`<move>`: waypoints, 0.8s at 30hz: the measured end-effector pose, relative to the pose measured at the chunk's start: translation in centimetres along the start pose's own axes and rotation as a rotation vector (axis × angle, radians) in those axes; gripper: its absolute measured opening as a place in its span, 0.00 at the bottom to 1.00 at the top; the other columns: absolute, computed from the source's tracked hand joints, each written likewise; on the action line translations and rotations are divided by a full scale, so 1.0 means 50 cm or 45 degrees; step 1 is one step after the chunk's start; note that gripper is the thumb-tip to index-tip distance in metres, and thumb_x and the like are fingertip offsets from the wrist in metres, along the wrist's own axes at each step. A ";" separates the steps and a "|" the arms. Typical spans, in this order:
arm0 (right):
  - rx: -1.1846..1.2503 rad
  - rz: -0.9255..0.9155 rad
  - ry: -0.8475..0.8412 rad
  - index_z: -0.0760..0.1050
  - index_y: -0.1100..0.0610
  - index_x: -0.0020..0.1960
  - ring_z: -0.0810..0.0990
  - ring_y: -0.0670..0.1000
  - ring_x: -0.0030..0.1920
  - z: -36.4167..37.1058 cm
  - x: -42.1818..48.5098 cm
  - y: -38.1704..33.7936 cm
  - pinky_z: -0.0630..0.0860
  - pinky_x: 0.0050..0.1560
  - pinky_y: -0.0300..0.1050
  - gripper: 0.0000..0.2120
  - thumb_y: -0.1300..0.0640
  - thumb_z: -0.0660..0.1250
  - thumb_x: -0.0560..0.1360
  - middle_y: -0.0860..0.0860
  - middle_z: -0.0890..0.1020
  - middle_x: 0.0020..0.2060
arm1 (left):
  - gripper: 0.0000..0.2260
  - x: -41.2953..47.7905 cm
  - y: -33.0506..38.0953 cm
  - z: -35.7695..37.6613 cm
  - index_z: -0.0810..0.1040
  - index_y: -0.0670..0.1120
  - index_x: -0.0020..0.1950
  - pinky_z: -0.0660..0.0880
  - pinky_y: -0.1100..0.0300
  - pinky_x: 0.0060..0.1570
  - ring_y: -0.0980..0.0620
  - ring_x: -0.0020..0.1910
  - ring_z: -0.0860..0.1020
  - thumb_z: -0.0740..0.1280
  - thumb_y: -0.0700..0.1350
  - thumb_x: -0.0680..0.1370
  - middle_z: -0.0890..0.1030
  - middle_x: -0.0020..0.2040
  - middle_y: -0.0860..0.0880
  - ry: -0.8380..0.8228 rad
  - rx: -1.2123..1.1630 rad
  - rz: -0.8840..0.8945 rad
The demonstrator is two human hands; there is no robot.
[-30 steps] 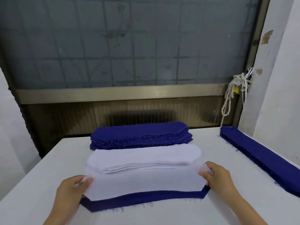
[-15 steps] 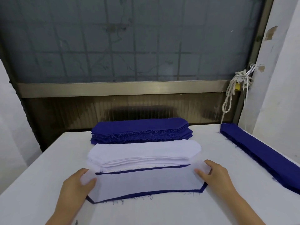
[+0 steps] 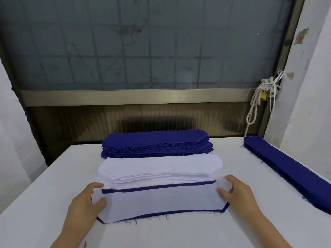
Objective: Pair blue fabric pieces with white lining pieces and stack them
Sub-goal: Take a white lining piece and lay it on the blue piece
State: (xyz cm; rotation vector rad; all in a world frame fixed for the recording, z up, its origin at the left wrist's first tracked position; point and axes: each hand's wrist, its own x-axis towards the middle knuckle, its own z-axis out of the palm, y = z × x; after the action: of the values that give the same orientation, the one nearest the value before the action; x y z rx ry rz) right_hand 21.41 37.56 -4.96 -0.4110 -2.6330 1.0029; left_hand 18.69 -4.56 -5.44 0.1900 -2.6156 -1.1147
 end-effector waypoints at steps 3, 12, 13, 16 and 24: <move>0.024 -0.011 0.007 0.71 0.50 0.56 0.74 0.48 0.33 0.001 -0.002 -0.002 0.67 0.32 0.37 0.15 0.56 0.71 0.72 0.50 0.75 0.29 | 0.14 0.002 0.000 -0.001 0.73 0.55 0.59 0.69 0.55 0.45 0.49 0.44 0.75 0.70 0.43 0.76 0.77 0.45 0.47 0.043 -0.017 -0.029; -0.022 -0.052 0.058 0.68 0.52 0.60 0.71 0.49 0.31 0.004 -0.006 -0.002 0.68 0.33 0.38 0.15 0.62 0.67 0.75 0.50 0.71 0.30 | 0.12 -0.011 0.004 -0.007 0.76 0.51 0.55 0.70 0.58 0.37 0.50 0.34 0.75 0.68 0.38 0.75 0.74 0.32 0.47 0.095 0.032 -0.035; -0.034 -0.052 0.061 0.69 0.52 0.59 0.71 0.48 0.32 0.005 -0.005 -0.001 0.67 0.33 0.38 0.15 0.62 0.66 0.75 0.50 0.71 0.30 | 0.11 -0.011 0.006 -0.008 0.76 0.51 0.54 0.70 0.58 0.36 0.50 0.34 0.75 0.68 0.38 0.74 0.74 0.32 0.47 0.092 0.038 -0.035; -0.065 -0.053 0.070 0.69 0.50 0.59 0.72 0.46 0.35 0.008 -0.003 0.002 0.66 0.34 0.34 0.14 0.61 0.66 0.76 0.49 0.73 0.33 | 0.11 -0.010 0.007 -0.008 0.76 0.51 0.53 0.70 0.58 0.36 0.50 0.35 0.75 0.68 0.38 0.74 0.75 0.33 0.47 0.086 0.039 -0.031; -0.040 -0.057 0.098 0.71 0.49 0.55 0.72 0.43 0.40 0.017 0.000 0.009 0.65 0.37 0.36 0.13 0.64 0.62 0.76 0.45 0.74 0.40 | 0.07 -0.001 -0.003 -0.002 0.76 0.50 0.55 0.71 0.54 0.43 0.49 0.40 0.76 0.67 0.42 0.78 0.76 0.40 0.48 0.163 -0.014 -0.011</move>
State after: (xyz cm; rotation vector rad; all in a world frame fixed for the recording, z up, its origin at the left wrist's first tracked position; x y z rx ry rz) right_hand 21.16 37.38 -5.85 -0.3879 -2.5808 0.9147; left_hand 18.78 -4.72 -5.48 0.2620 -2.4977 -1.0822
